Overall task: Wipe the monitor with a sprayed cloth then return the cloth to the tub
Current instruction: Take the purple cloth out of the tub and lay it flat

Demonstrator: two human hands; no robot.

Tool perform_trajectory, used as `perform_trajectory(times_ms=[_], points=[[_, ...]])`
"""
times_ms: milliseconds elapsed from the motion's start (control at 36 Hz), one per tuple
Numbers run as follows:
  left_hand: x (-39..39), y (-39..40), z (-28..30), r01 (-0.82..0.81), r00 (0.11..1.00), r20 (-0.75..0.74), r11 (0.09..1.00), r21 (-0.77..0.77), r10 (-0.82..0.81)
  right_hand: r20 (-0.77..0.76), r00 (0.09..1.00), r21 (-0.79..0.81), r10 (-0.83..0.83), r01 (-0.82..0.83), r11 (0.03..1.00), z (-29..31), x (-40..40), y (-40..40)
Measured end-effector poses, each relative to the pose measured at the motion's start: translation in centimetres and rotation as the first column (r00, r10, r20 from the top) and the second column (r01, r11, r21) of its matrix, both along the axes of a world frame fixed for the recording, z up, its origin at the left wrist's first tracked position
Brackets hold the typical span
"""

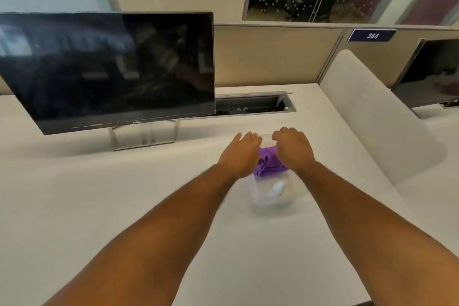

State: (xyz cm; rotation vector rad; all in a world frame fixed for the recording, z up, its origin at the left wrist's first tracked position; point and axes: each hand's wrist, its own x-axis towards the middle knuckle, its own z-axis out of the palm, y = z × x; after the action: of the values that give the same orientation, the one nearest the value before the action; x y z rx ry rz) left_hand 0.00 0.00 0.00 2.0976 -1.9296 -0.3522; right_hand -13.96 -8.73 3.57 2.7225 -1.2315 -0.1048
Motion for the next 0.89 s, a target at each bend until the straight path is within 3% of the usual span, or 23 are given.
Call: perform_trajectory(times_ms=[194,583,750,889], points=[[-1.4,-1.5,0.0,0.032,0.998,-0.057,0.998,0.061,-0.028,-0.152,0.986,0.059,0.066,-0.058,0.997,-1.5,-2.6,-1.6],[-1.8,-3.0,-0.9,0.095,0.991,0.086,0.988,0.121,-0.105,-0.248,0.946,0.008,0.211,-0.216,0.976,-4.6,-3.4,-2.3],[-1.5,-3.1,-1.5,0.105,0.991,0.075,0.987,0.122,-0.114,-0.197,0.954,0.005,0.226,-0.229,0.973,-4.8,-3.3,-2.8],[-1.0,-2.9,-1.9,0.088,0.996,0.000,0.989,0.121,-0.088,0.058,0.987,0.030,0.147,-0.149,0.988,-4.0,-2.9,-3.4]])
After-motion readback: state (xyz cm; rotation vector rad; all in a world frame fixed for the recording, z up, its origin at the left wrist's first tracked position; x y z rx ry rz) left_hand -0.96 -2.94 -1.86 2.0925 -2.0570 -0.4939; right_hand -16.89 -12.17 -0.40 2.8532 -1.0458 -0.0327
